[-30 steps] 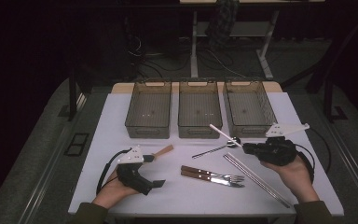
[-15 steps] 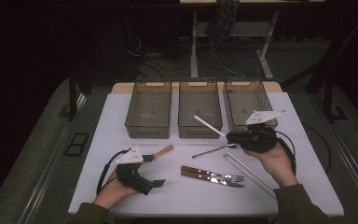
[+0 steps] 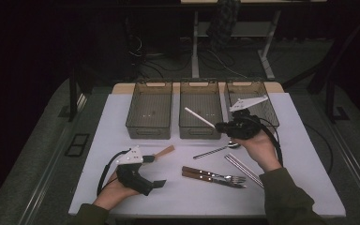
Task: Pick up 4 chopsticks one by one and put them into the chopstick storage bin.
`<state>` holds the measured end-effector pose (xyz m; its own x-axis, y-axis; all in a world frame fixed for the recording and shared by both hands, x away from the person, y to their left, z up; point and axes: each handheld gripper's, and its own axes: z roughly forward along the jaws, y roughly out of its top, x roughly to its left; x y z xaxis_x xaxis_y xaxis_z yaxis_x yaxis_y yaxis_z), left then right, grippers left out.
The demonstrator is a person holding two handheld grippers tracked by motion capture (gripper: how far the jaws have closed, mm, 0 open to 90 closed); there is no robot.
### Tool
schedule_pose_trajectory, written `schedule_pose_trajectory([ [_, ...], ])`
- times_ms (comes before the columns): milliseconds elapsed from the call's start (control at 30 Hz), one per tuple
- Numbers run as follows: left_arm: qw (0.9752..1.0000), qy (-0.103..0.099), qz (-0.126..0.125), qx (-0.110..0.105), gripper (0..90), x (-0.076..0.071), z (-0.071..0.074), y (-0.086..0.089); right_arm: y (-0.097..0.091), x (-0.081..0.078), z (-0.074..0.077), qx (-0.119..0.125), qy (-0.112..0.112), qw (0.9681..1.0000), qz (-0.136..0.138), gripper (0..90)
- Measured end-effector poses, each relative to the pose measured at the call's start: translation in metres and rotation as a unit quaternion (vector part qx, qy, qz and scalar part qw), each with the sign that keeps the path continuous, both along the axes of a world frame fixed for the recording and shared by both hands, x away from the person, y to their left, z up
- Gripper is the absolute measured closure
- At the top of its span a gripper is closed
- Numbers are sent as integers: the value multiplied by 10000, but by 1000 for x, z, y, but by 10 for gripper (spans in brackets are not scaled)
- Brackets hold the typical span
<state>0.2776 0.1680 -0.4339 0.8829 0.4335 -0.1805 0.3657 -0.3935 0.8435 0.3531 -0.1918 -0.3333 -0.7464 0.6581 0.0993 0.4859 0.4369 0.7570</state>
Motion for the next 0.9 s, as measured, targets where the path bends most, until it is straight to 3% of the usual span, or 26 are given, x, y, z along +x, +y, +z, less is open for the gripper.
schedule_pose_trajectory([
  [433,10000,-36,-15,73,0,0,0,-2,31,28,7,15,76,9999,-137,843],
  [900,9999,-49,-101,77,0,0,0,-4,73,53,12,-165,137,9997,-127,843],
])
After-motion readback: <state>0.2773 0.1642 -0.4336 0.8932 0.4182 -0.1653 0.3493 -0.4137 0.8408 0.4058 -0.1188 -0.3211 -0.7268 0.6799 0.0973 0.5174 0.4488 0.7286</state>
